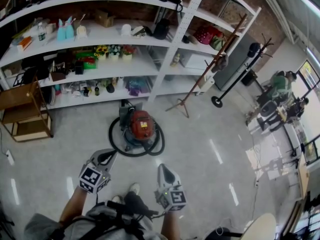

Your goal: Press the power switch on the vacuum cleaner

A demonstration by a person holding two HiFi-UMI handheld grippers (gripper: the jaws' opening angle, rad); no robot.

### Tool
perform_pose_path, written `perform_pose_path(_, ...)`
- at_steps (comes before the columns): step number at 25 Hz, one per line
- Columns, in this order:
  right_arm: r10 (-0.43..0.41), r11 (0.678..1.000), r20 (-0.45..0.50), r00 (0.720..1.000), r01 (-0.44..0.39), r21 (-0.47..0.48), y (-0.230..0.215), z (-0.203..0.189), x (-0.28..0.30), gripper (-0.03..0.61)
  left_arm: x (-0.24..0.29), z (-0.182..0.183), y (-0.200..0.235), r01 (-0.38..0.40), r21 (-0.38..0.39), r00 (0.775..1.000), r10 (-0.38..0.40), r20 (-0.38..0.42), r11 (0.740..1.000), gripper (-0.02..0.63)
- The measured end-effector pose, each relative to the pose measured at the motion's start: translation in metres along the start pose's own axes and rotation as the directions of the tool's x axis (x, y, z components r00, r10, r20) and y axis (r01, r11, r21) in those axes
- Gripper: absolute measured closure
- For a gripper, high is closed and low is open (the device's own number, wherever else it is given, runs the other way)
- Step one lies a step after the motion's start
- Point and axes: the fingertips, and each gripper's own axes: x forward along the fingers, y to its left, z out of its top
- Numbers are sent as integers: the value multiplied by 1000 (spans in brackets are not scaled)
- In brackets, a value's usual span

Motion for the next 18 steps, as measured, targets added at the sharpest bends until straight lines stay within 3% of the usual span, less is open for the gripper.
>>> perform_pose_path(10, 31, 999, -9, 999, -31, 9, -35, 7, 49, 568, 49, -7, 15, -2, 3, 1000, 2, -25, 1000, 604)
perform_pose_path(18, 51, 999, 9, 999, -51, 7, -86, 19, 100, 568, 109, 13, 38, -40, 3, 999, 40, -10, 999, 604)
